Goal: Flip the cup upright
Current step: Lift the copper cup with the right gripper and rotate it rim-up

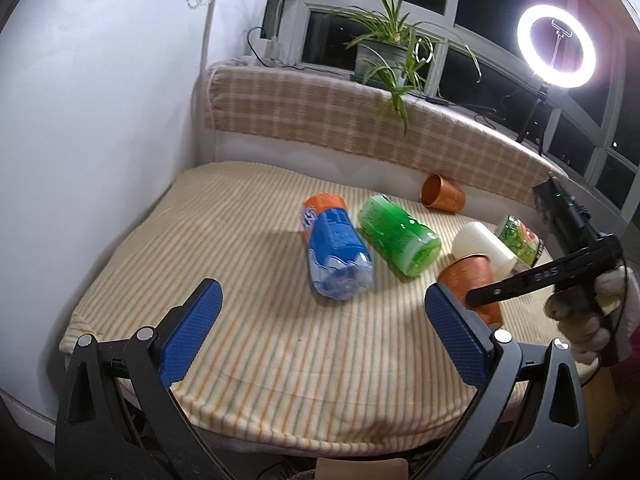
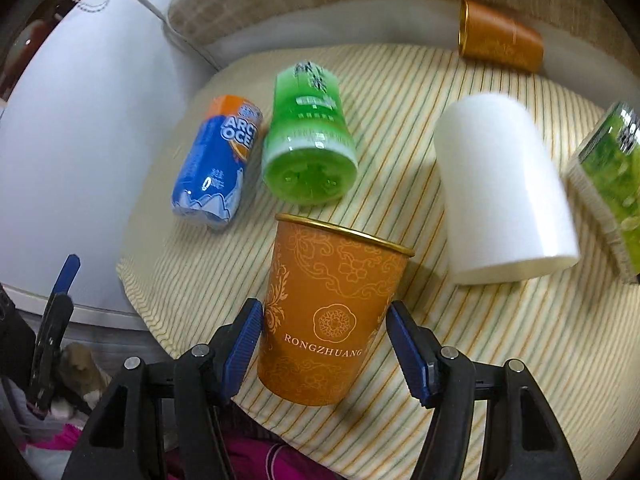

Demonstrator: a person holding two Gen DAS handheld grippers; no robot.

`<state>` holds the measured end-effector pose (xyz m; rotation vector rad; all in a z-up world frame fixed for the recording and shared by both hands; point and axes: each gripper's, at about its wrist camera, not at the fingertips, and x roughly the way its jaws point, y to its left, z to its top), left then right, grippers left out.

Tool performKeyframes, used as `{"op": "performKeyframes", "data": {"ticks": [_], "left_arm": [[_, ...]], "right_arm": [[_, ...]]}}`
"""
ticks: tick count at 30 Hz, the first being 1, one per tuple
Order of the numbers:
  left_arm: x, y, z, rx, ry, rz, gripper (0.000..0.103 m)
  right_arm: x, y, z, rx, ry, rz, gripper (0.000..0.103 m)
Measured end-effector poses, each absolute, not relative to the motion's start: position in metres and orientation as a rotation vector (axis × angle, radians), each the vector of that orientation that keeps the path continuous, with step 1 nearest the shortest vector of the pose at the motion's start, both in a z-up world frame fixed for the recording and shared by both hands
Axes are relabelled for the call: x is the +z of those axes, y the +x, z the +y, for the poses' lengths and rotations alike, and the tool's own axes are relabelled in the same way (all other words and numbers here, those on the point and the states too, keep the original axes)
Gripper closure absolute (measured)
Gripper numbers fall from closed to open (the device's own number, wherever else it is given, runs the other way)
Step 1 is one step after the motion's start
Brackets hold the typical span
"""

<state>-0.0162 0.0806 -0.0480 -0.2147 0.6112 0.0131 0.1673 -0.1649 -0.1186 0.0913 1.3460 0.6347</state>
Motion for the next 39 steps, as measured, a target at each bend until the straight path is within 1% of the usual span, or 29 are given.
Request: {"op": "performKeyframes", "data": {"ticks": [5, 9, 12, 16, 20, 25, 27, 29, 34, 39], "left_arm": [[-0.049, -0.011, 0.073, -0.023, -0.211, 0.638, 0.000], [-0.048, -0.003, 0.064, -0.074, -0.214, 0.664, 0.000], [-0.047, 0.007, 0.058, -0.120, -0.225, 0.690, 0.000], [-0.046, 0.028, 0.042, -0.222, -0.231, 0.746, 0.000], [-0.053, 0.055, 0.022, -0.363, -0.277, 0.857, 0.006], [-0.071, 0.088, -0.003, -0.475, -0.356, 0.990, 0.010], [-0.076, 0.096, -0.009, -0.493, -0.372, 1.026, 0.015], [-0.084, 0.106, -0.015, -0.500, -0.383, 1.067, 0.018], [-0.104, 0.124, -0.016, -0.509, -0.463, 1.153, 0.018], [-0.116, 0.134, -0.019, -0.515, -0.494, 1.192, 0.019]], "right_arm": [[-0.131, 0.168, -0.163, 0.621, 0.112, 1.359, 0.034], [-0.129, 0.166, -0.168, 0.604, 0.111, 1.337, 0.027], [-0.120, 0.154, -0.177, 0.624, 0.148, 1.293, 0.025], [-0.100, 0.124, -0.208, 0.611, 0.212, 1.182, 0.022], [-0.090, 0.090, -0.244, 0.521, 0.267, 1.092, 0.022], [-0.086, 0.053, -0.294, 0.414, 0.351, 1.020, 0.019], [-0.083, 0.041, -0.312, 0.382, 0.387, 1.008, 0.019], [-0.084, 0.030, -0.323, 0.356, 0.409, 0.998, 0.019], [-0.089, 0.015, -0.341, 0.319, 0.467, 0.987, 0.019], [-0.094, 0.009, -0.347, 0.302, 0.485, 0.992, 0.019]]}}
